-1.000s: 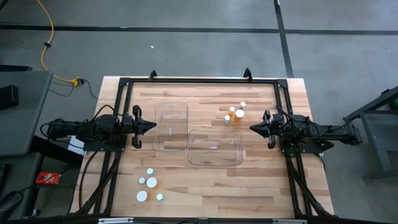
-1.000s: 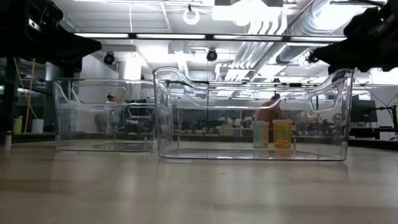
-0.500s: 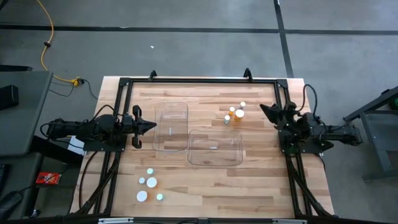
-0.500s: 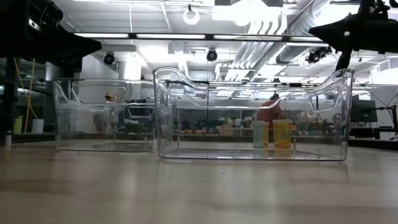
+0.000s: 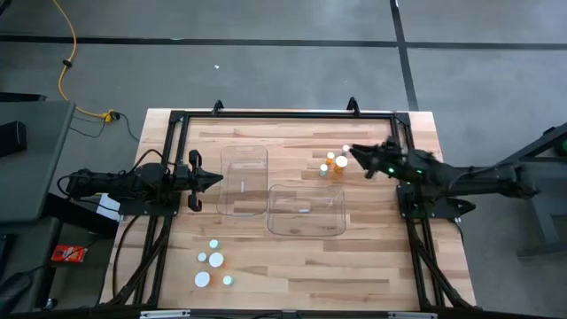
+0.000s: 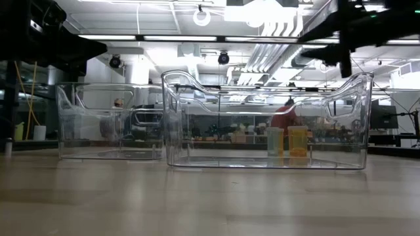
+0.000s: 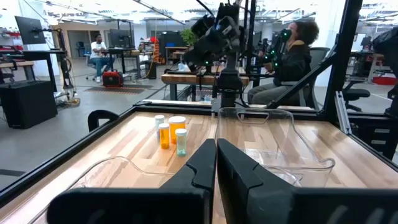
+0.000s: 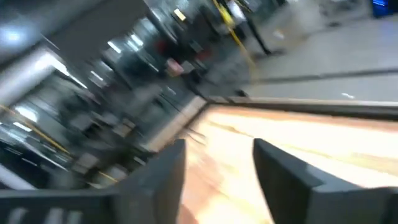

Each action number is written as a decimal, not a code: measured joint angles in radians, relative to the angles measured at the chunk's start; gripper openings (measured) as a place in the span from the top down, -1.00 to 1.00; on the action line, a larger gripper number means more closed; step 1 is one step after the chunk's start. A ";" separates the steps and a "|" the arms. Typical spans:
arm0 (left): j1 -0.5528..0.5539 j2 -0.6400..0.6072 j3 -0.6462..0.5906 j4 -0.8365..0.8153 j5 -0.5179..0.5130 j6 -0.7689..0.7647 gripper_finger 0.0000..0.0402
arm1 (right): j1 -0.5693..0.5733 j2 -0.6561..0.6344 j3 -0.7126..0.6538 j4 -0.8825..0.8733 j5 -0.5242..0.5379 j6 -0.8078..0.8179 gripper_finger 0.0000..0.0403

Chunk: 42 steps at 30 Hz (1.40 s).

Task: Pick and place medicine bottles into bin by pill shape (circle, oval)
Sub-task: Put the top orange capsule bottle into the right transparent bin

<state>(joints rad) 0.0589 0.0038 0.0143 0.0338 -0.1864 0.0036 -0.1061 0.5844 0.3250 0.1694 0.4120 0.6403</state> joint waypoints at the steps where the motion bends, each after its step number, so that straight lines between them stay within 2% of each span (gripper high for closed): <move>1: 0.000 0.000 0.000 0.000 0.000 0.000 0.97 | -0.013 0.051 0.034 -0.046 -0.001 -0.017 -0.05; 4: 0.000 0.000 0.000 0.000 0.000 0.000 0.97 | -0.063 0.187 0.150 -0.227 -0.001 -0.084 -0.30; 7: 0.000 0.000 0.000 0.000 0.000 0.000 0.97 | -0.115 0.312 0.274 -0.455 -0.001 -0.083 -0.45; 11: 0.000 0.000 0.000 0.000 0.000 0.000 0.97 | -0.166 0.465 0.417 -0.707 -0.028 0.055 -0.50; 14: 0.000 0.000 0.000 0.000 0.000 0.000 0.97 | -0.187 0.571 0.476 -0.804 -0.063 0.132 -0.50; 20: 0.000 0.000 0.000 0.000 0.000 0.000 0.97 | -0.208 0.743 0.535 -0.832 -0.122 0.218 -0.50; 24: 0.000 0.000 0.000 0.000 0.000 0.000 0.97 | -0.215 0.830 0.563 -0.834 -0.179 0.227 -0.50; 28: 0.000 0.000 0.000 0.000 0.000 0.000 0.97 | -0.215 0.891 0.579 -0.837 -0.186 0.225 -0.50; 36: 0.000 0.000 0.000 0.000 0.000 0.000 0.97 | -0.215 0.936 0.579 -0.854 -0.200 0.205 -0.50; 42: 0.000 0.000 0.000 0.000 0.000 0.000 0.97 | -0.220 0.936 0.579 -0.854 -0.167 0.172 -0.48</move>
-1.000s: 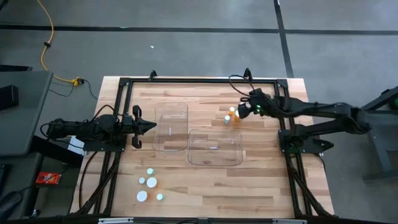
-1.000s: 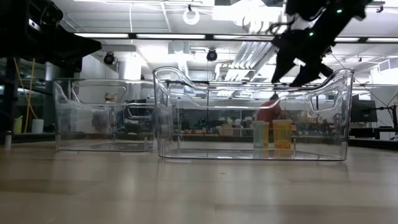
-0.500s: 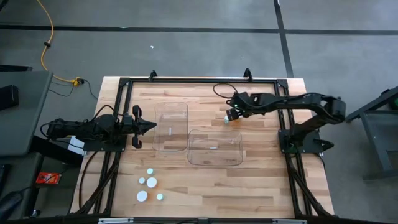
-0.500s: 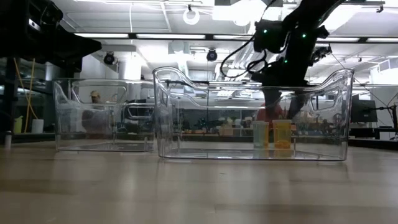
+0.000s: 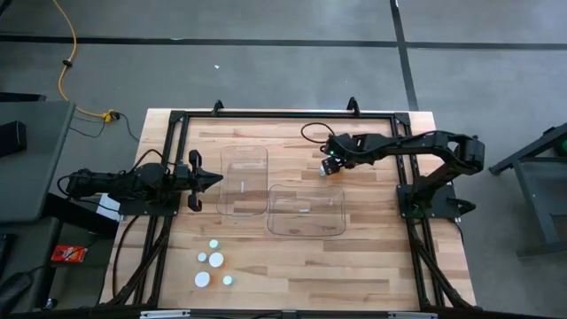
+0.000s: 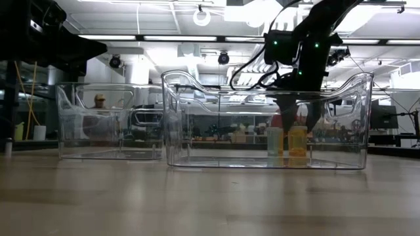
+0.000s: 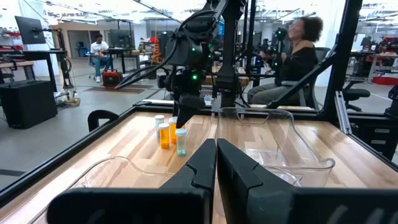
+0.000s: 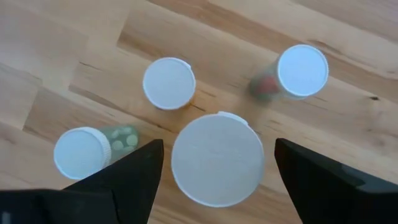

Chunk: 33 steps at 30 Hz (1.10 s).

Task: Pick and place medicine bottles into bin by pill shape (circle, oval)
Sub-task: Put the top orange capsule bottle into the right transparent bin

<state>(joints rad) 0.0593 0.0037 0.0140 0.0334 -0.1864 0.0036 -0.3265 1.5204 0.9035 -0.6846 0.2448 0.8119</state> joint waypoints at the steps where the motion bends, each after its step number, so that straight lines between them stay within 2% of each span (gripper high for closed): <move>1: 0.000 0.000 0.000 0.000 0.000 0.000 0.97 | -0.001 0.000 0.000 0.000 -0.002 -0.007 -0.46; 13: 0.000 0.000 0.000 0.000 0.000 0.000 0.97 | -0.001 -0.001 -0.001 0.000 -0.001 -0.063 -0.03; 22: 0.000 0.000 0.000 0.000 0.000 0.000 0.97 | -0.001 -0.017 -0.001 -0.039 -0.014 -0.100 0.06; 28: 0.000 0.000 0.000 0.000 0.000 0.000 0.97 | 0.049 -0.179 -0.002 -0.100 -0.034 -0.134 0.07; 33: 0.000 0.000 0.000 0.000 0.000 0.000 0.97 | 0.153 -0.391 -0.002 -0.017 -0.046 -0.170 0.07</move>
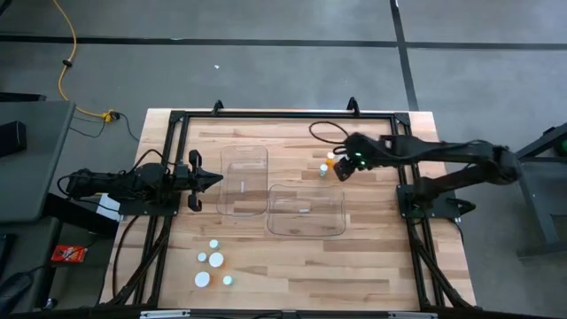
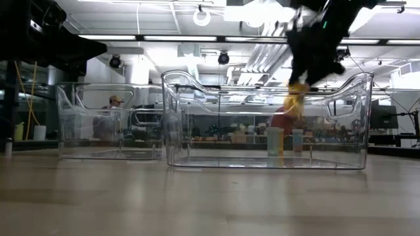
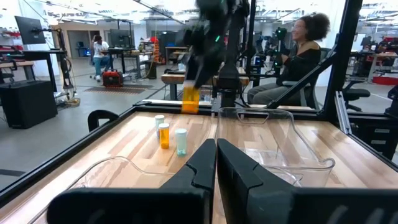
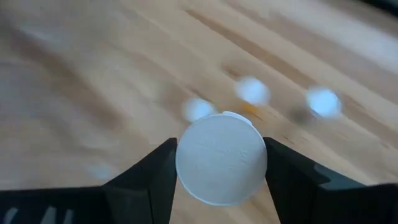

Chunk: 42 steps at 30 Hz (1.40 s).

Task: Pick and place medicine bottles into bin by pill shape (circle, oval)
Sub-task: Put the top orange capsule bottle into the right transparent bin

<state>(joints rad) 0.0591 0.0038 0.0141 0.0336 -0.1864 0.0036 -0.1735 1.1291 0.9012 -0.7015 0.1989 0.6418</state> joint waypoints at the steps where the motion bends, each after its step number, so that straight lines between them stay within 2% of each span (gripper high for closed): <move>1: 0.000 0.000 0.000 0.000 0.000 0.000 0.97 | 0.025 -0.035 0.000 0.038 -0.013 -0.017 0.07; 4: 0.000 0.000 0.000 0.000 0.000 0.000 0.97 | 0.105 -0.104 0.000 0.167 -0.020 -0.050 0.07; 8: 0.000 0.000 0.000 0.000 0.000 0.000 0.97 | 0.200 -0.110 0.013 0.274 -0.038 -0.081 0.08; 16: 0.000 0.000 0.000 0.000 0.000 0.000 0.97 | 0.335 0.140 0.282 -0.043 -0.043 -0.242 0.08; 19: 0.000 0.000 0.000 0.000 0.000 0.000 0.97 | 0.362 0.234 0.347 -0.125 -0.053 -0.305 0.06; 21: 0.000 0.000 0.000 0.000 0.000 0.000 0.97 | 0.373 0.290 0.370 -0.176 -0.052 -0.290 0.05; 34: 0.000 0.000 0.000 0.000 0.000 0.000 0.97 | 0.378 0.528 0.380 -0.212 -0.035 0.562 0.04; 42: 0.000 0.000 0.000 0.000 0.000 0.000 0.97 | 0.377 0.651 0.426 -0.274 0.042 0.816 0.03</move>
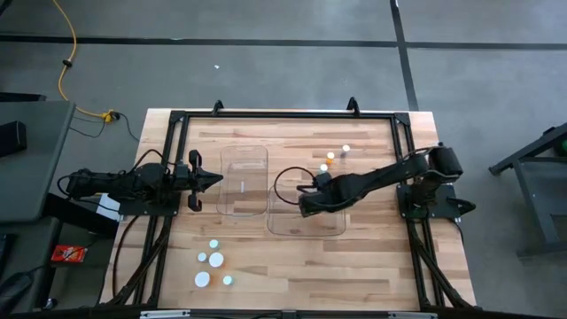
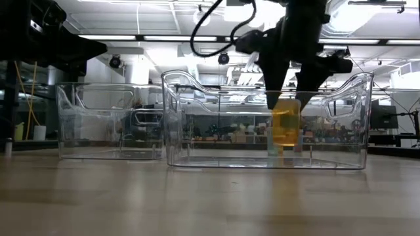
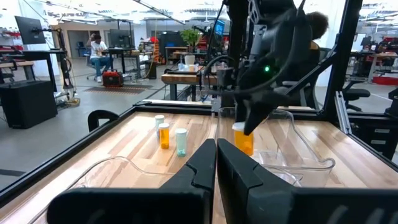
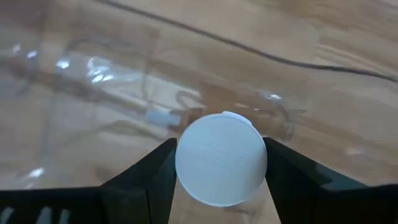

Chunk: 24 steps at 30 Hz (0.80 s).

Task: Pick and place medicine bottles into bin by pill shape (circle, oval)
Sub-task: Put the top orange capsule bottle into the right transparent bin

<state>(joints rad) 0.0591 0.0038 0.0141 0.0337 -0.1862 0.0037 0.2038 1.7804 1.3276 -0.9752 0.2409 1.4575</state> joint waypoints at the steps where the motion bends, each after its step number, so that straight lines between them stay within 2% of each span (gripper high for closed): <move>1: 0.000 0.000 0.000 0.000 0.000 0.000 0.97 | -0.001 0.014 0.008 -0.015 0.008 0.015 0.03; 10: 0.000 0.000 0.000 0.000 0.000 0.000 0.97 | -0.001 0.082 0.029 -0.052 0.030 0.071 0.03; 16: 0.000 0.000 0.000 0.000 0.000 0.000 0.97 | -0.001 0.086 0.029 -0.053 0.073 0.071 0.03; 24: 0.000 0.000 0.000 0.000 0.000 0.000 0.97 | -0.001 0.086 0.029 -0.052 0.063 0.069 0.02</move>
<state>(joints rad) 0.0589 0.0036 0.0143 0.0334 -0.1860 0.0036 0.2028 1.8664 1.3571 -1.0275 0.3038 1.5268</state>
